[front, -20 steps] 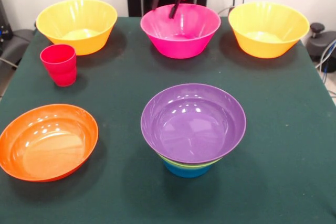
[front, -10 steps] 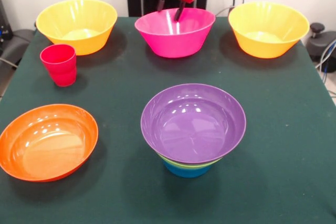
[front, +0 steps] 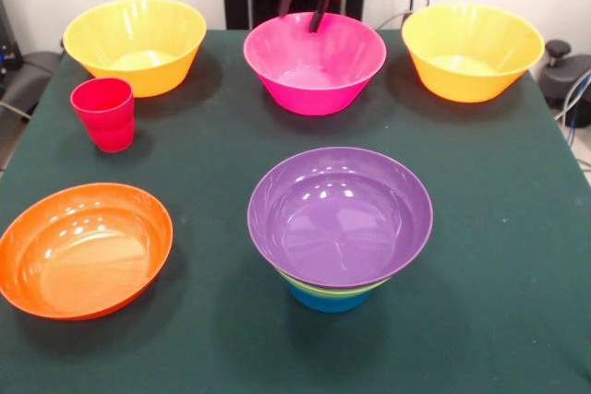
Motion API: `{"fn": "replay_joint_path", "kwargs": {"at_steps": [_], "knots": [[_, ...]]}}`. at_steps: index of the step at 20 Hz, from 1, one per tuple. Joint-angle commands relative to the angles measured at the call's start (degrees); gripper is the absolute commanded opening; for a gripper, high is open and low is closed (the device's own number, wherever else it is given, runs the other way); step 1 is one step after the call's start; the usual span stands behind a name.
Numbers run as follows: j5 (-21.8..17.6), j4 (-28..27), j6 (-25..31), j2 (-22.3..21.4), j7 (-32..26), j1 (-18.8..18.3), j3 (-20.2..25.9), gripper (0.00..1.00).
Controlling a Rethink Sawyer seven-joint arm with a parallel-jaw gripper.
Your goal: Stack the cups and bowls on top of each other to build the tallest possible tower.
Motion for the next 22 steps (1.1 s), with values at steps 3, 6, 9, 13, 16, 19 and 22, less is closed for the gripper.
{"fn": "replay_joint_path", "kwargs": {"at_steps": [3, 6, 9, 13, 16, 19, 22], "knots": [[2.65, -2.49, 16.49, -8.35, 6.17, -0.12, 6.08, 1.0], [2.47, -3.38, 18.34, -9.17, 6.03, -0.45, 6.38, 1.0], [2.96, -5.26, 20.69, -9.48, 6.27, 0.15, 6.14, 1.0], [3.85, -8.14, 23.06, -8.94, 6.96, 1.29, 5.69, 1.0], [4.56, -10.67, 24.16, -7.62, 7.52, 1.98, 5.48, 1.0], [5.61, -13.32, 24.83, -5.95, 8.43, 2.99, 5.12, 1.0], [6.24, -15.42, 26.63, -5.32, 8.72, 4.14, 4.32, 1.0]]}}
